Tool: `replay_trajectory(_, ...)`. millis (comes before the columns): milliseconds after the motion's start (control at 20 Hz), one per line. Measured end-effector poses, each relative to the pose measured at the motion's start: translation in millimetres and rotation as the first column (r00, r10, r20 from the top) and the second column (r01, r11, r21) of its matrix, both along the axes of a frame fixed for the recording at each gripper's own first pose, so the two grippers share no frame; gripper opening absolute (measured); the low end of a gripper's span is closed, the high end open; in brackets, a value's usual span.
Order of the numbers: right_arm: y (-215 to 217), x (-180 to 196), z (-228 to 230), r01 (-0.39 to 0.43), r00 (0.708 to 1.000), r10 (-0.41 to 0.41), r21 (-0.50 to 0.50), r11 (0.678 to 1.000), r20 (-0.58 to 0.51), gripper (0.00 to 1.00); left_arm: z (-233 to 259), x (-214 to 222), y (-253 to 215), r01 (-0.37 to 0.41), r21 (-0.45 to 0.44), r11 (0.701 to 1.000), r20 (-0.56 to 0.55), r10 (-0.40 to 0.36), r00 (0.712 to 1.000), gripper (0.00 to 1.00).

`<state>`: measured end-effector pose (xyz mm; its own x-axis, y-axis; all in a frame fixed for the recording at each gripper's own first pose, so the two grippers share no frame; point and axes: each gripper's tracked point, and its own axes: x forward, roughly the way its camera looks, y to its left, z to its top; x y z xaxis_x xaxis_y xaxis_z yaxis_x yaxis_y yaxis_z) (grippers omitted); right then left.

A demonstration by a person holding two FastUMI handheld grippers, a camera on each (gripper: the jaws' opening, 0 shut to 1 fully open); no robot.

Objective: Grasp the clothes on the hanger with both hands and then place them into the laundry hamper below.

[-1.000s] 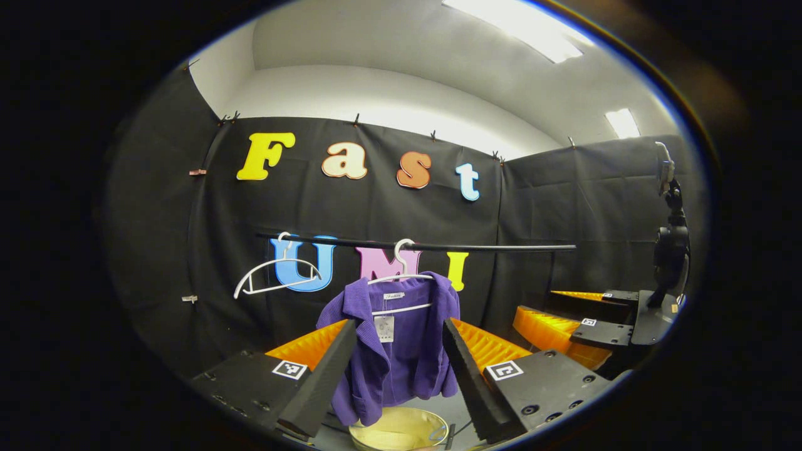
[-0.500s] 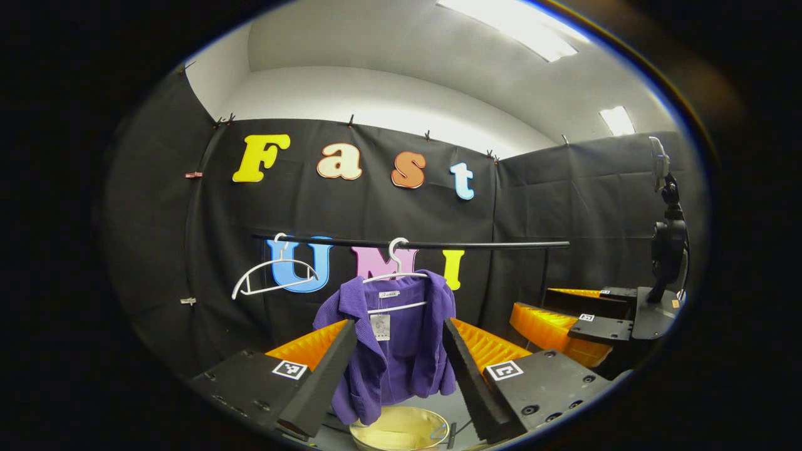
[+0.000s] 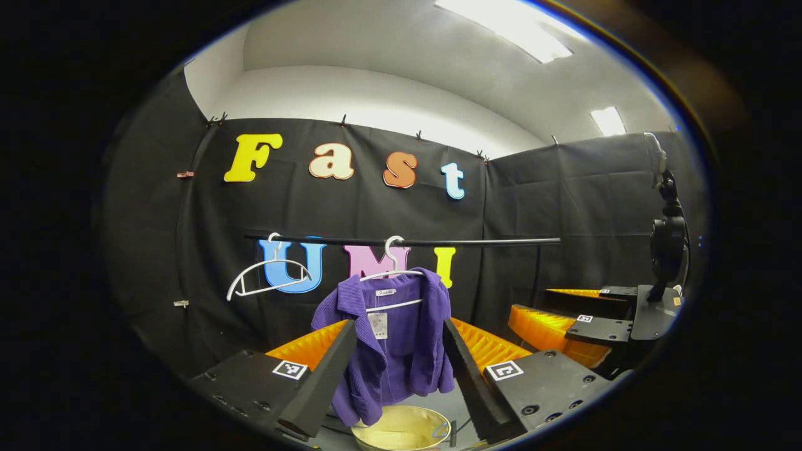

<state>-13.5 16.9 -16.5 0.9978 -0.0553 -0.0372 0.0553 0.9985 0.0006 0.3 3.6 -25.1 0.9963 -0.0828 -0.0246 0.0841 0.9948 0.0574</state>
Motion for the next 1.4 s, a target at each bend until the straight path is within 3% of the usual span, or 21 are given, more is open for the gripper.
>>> replay_trajectory(300, 2, 0, -14, 0.063, 0.998, -0.063, 0.010, 0.998, -0.006, 0.97, -10, 2, 18, 0.028, 0.005, 1.000, 0.002, -0.028, 1.000, 0.88)
replay_trajectory(350, 1, 3, -19, 0.068, 0.998, -0.068, 0.011, 0.998, -0.014, 0.93, -13, 5, 20, 0.032, 0.000, 1.000, -0.005, -0.032, 0.999, 0.88)
replay_trajectory(400, -2, 6, -22, 0.076, 0.997, -0.076, 0.010, 0.997, -0.018, 0.97, -16, 12, 21, 0.040, -0.003, 0.999, -0.009, -0.040, 0.999, 0.88)
replay_trajectory(700, -18, 57, -48, 0.065, 0.997, -0.064, 0.033, 0.997, -0.031, 1.00, -45, 58, 18, 0.032, 0.021, 0.999, -0.038, -0.032, 0.999, 0.88)
replay_trajectory(750, -23, 72, -55, 0.060, 0.998, -0.059, 0.029, 0.998, -0.034, 0.94, -55, 71, 20, 0.011, 0.025, 1.000, -0.048, -0.010, 0.999, 0.88)
replay_trajectory(1050, -51, 172, -96, -0.007, 0.998, 0.009, 0.033, 0.999, -0.067, 0.97, -84, 153, 36, -0.133, -0.001, 0.991, -0.013, 0.133, 0.991, 0.88)
replay_trajectory(1400, -68, 253, -168, -0.094, 0.973, 0.111, 0.090, 0.992, -0.201, 0.98, -135, 224, 56, -0.283, -0.054, 0.958, -0.144, 0.273, 0.951, 0.87)
